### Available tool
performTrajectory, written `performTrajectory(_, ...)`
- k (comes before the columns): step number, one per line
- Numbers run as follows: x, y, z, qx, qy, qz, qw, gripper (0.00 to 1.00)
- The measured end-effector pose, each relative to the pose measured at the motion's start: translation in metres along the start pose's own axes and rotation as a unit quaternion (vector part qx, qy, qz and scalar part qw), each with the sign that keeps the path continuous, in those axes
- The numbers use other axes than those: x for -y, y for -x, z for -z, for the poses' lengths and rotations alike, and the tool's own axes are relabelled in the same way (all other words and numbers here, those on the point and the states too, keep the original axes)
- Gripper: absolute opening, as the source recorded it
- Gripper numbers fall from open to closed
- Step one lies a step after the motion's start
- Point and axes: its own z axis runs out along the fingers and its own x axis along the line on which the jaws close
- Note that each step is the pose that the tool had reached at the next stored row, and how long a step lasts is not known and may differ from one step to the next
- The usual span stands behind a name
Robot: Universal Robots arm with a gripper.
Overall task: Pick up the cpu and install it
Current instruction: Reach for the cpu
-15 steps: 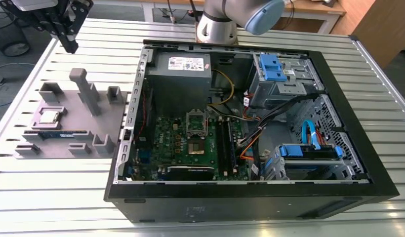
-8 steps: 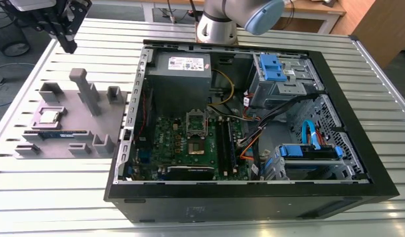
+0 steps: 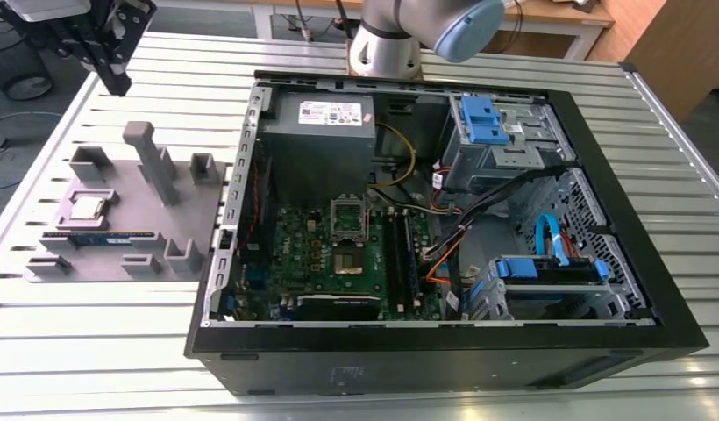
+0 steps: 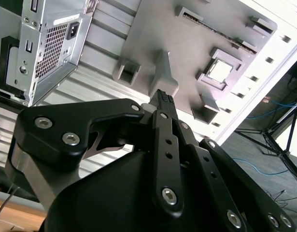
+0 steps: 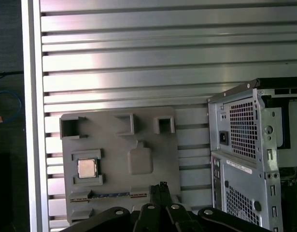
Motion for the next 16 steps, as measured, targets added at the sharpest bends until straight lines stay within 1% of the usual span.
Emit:
performTrajectory(7,0.0011,-0.0089,-0.0088,-0.0001,-0.0001,0.000,1.00000,0.11)
performTrajectory(16,0.0031,-0.0298,-0.0186,0.0000,0.0000,0.000,1.00000,0.11)
